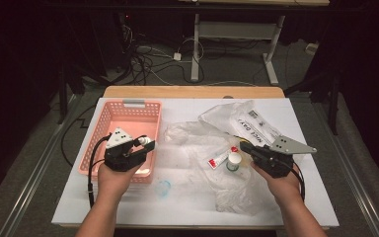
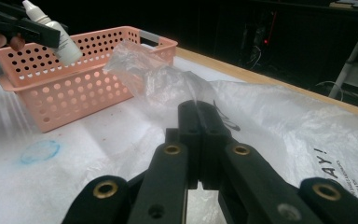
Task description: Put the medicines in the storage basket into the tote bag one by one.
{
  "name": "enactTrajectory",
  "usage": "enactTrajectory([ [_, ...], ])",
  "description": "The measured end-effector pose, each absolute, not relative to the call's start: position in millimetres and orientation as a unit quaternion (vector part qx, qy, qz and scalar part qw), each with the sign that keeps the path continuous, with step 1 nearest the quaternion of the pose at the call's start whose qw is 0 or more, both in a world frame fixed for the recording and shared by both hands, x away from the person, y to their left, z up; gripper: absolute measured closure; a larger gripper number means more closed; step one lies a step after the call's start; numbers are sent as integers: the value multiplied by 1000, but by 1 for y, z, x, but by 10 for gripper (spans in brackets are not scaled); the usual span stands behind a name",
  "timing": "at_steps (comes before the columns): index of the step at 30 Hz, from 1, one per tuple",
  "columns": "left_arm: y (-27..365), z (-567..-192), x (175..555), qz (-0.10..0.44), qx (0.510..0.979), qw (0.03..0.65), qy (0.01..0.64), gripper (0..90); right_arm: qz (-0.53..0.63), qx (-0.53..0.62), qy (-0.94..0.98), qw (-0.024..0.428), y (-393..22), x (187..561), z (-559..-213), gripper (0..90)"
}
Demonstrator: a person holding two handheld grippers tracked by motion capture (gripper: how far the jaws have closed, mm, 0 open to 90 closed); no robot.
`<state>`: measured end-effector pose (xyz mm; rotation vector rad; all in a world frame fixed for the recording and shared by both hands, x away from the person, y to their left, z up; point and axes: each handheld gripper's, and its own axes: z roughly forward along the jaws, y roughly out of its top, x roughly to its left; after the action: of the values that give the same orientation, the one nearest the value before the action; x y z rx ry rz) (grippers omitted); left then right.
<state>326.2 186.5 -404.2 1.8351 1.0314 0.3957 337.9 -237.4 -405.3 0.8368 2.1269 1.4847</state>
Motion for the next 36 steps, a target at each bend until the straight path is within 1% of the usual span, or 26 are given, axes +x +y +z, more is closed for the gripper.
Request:
enactTrajectory([
  [8, 169, -401, 319, 151, 764, 487, 396, 581, 538, 298, 760, 210, -239, 337, -402, 900],
  [20, 153, -410, 315, 130, 782, 479, 378, 581, 540, 295, 760, 208, -237, 335, -401, 900],
  [36, 109, -419, 313, 122, 807, 465, 344, 580, 540, 289, 763, 208, -233, 335, -401, 900],
])
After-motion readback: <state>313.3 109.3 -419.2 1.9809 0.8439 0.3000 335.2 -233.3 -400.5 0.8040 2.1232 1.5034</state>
